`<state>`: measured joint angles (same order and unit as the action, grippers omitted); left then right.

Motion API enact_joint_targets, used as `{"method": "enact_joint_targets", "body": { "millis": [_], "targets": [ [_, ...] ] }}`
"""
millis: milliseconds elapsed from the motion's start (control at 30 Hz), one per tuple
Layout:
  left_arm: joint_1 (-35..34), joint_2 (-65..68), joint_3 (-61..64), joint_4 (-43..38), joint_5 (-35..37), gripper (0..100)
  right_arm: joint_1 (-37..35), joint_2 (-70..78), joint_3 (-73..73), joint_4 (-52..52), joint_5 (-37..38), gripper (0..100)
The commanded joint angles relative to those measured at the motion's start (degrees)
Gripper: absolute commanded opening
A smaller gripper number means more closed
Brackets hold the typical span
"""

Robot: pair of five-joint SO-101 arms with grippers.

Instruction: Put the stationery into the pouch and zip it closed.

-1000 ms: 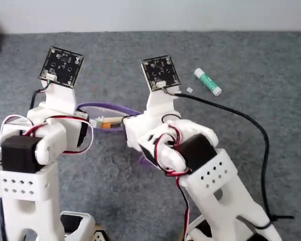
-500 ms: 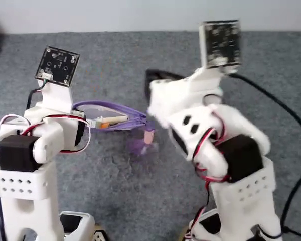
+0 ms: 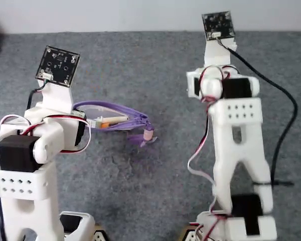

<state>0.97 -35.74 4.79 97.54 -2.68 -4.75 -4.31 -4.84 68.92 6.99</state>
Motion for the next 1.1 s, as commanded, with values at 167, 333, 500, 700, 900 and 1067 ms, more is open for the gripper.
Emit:
{"method": "enact_joint_targets", "body": {
  "millis": [167,333,500,700,900,1067],
  "targets": [
    [0.1,0.9,-0.5,-0.4,0.3,1,6.2,11.0,-1.3,-11.4,22.0,0.8],
    [-0.1,0.9,-0.5,-0.2,0.2,1,6.3,19.6,-8.2,-12.9,29.4,3.4],
    [-0.2,0.9,-0.5,-0.2,0.2,1,7.9,32.1,-19.8,-12.3,27.0,26.0],
    [-0.4,0.8,-0.5,-0.1,0.2,1,8.7,48.1,-36.5,-12.0,27.6,26.3],
    [-0.4,0.8,-0.5,-0.1,0.2,1,8.4,64.0,-53.8,-9.7,30.0,25.8],
    [-0.4,0.8,-0.5,-0.1,0.2,1,8.8,76.4,-66.0,-9.1,30.1,25.5]
  ]
}}
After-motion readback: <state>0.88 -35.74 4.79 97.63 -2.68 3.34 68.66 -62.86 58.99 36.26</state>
